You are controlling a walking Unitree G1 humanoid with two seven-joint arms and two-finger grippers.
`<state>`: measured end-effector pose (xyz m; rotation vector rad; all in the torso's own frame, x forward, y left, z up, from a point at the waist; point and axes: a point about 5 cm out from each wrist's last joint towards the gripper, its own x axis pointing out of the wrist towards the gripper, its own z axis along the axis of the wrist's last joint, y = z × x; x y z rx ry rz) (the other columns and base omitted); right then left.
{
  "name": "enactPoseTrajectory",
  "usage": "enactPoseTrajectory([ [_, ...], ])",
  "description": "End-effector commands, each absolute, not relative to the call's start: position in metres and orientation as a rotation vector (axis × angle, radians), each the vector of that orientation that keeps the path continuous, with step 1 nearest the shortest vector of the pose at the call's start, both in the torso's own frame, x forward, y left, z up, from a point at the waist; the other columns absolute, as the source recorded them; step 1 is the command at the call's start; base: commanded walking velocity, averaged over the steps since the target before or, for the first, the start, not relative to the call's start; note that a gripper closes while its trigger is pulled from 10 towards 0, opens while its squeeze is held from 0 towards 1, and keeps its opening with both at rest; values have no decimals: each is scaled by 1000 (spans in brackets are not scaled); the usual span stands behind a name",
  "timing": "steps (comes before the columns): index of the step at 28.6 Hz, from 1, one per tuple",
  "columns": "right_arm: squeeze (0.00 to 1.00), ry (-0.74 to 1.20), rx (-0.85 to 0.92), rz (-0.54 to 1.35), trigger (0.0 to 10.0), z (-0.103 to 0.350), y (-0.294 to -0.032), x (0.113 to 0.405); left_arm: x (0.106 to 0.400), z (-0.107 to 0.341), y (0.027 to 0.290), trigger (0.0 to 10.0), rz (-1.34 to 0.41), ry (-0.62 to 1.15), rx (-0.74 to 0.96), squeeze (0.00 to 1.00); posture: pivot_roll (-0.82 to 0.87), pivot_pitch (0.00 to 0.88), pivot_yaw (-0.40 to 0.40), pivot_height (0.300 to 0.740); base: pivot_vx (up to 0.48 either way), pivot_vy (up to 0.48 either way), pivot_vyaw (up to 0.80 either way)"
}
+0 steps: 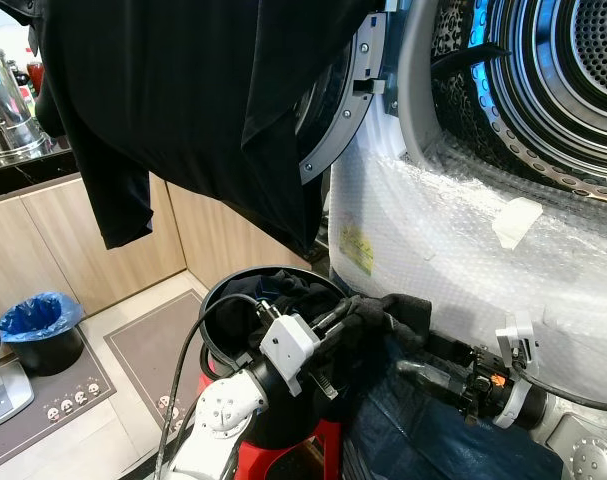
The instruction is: Clothes washing
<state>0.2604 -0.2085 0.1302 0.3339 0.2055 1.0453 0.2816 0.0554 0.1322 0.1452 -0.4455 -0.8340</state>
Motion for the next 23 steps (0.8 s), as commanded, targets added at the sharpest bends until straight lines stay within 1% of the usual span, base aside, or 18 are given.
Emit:
enactPoseTrajectory([
  [1, 0, 196, 339, 1025, 10000, 136, -203, 262, 284, 137, 47, 10000, -855, -470, 163, 0, -70, 0, -25, 740, 0, 0, 0],
  [10, 0, 196, 343, 931, 10000, 134, -197, 271, 285, 141, 29, 10000, -898, -508, 161, 0, -74, 0, -21, 740, 0, 0, 0],
  [12, 0, 188, 345, 924, 8196, 135, -197, 271, 284, 141, 28, 10000, -905, -510, 159, 0, -74, 0, -20, 740, 0, 0, 0],
  [13, 0, 180, 354, 917, 6863, 135, -198, 272, 283, 141, 27, 10000, -911, -513, 157, 0, -73, 0, -20, 740, 0, 0, 0],
  [14, 0, 179, 357, 913, 2784, 135, -199, 273, 282, 140, 26, 10000, -915, -514, 156, 0, -73, 0, -20, 740, 0, 0, 0],
  [15, 0, 178, 356, 913, 2784, 136, -199, 273, 281, 140, 26, 10000, -917, -514, 155, 0, -73, 0, -20, 740, 0, 0, 0],
  [16, 0, 177, 356, 910, 392, 136, -200, 273, 280, 139, 25, 10000, -921, -513, 155, 0, -73, 0, -20, 740, 0, 0, 0],
  [17, 0, 173, 365, 907, 0, 136, -201, 273, 279, 139, 25, 10000, -923, -512, 154, 0, -73, 0, -20, 740, 0, 0, 0],
  [23, 0, 169, 371, 903, 0, 137, -203, 274, 277, 136, 24, 10000, -930, -507, 147, 0, -72, 0, -19, 740, 0, 0, 0],
])
